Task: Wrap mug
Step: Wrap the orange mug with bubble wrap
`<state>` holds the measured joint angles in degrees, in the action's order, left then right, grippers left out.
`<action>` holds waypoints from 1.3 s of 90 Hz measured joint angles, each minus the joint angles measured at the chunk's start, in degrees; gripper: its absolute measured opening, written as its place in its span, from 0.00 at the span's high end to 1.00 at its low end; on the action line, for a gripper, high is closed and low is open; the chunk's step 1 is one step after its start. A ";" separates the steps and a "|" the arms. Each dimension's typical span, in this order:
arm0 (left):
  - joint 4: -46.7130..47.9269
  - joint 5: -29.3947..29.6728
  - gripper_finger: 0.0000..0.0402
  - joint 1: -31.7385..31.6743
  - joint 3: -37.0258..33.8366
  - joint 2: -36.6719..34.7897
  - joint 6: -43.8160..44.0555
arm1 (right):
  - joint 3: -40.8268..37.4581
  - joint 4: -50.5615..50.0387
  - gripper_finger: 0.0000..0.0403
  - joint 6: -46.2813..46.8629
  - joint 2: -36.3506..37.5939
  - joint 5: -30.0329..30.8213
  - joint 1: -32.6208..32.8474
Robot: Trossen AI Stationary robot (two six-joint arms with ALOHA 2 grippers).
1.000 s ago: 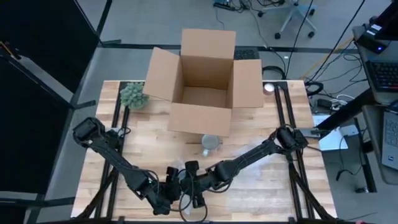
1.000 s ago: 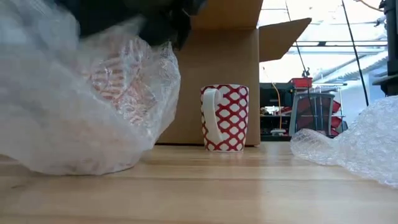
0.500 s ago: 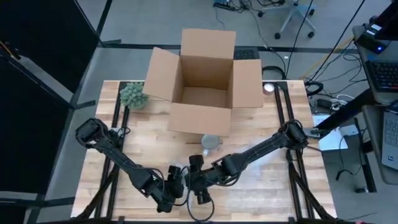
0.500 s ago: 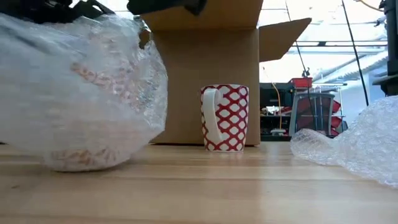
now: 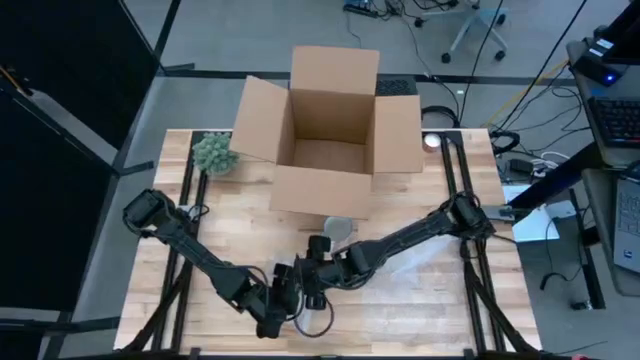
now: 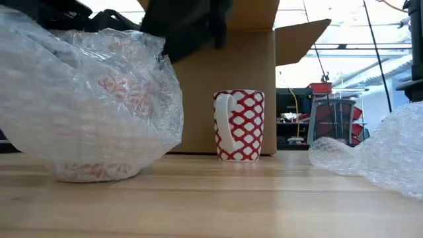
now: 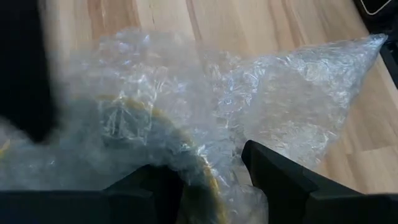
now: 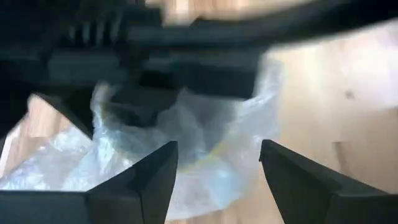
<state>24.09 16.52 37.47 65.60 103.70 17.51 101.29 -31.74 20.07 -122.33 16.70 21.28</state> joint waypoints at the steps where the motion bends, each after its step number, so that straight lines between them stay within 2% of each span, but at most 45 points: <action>1: -0.03 -0.01 0.60 -0.02 0.00 0.01 0.01 | 0.01 0.05 0.46 0.22 -0.15 0.02 0.00; 43: -0.60 -0.22 0.60 -0.02 -0.13 0.04 -1.37 | 0.16 3.36 0.46 0.43 -4.46 -0.57 -0.85; 56: -1.25 -0.42 0.60 -0.06 -0.02 0.04 -1.49 | -0.09 1.18 0.46 -1.69 -1.25 -0.26 -0.10; 70: -1.11 -0.66 0.60 0.02 0.00 0.04 -1.54 | -0.34 -6.03 0.46 -7.47 4.34 -0.60 1.91; 86: -1.13 -0.69 0.60 -0.04 0.00 0.04 -1.52 | -0.32 -11.66 0.46 -7.96 7.26 -0.57 4.44; 97: -1.11 -0.69 0.60 -0.02 0.00 0.04 -1.52 | -0.23 -7.65 0.46 -12.57 4.91 0.19 7.91; 117: -1.07 -0.63 0.60 0.01 -0.02 0.04 -1.53 | -0.23 3.09 0.46 -24.76 -1.51 9.68 10.14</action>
<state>23.03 15.89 37.47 65.58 103.74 15.98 101.06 -28.64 -4.68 -123.84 26.38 31.42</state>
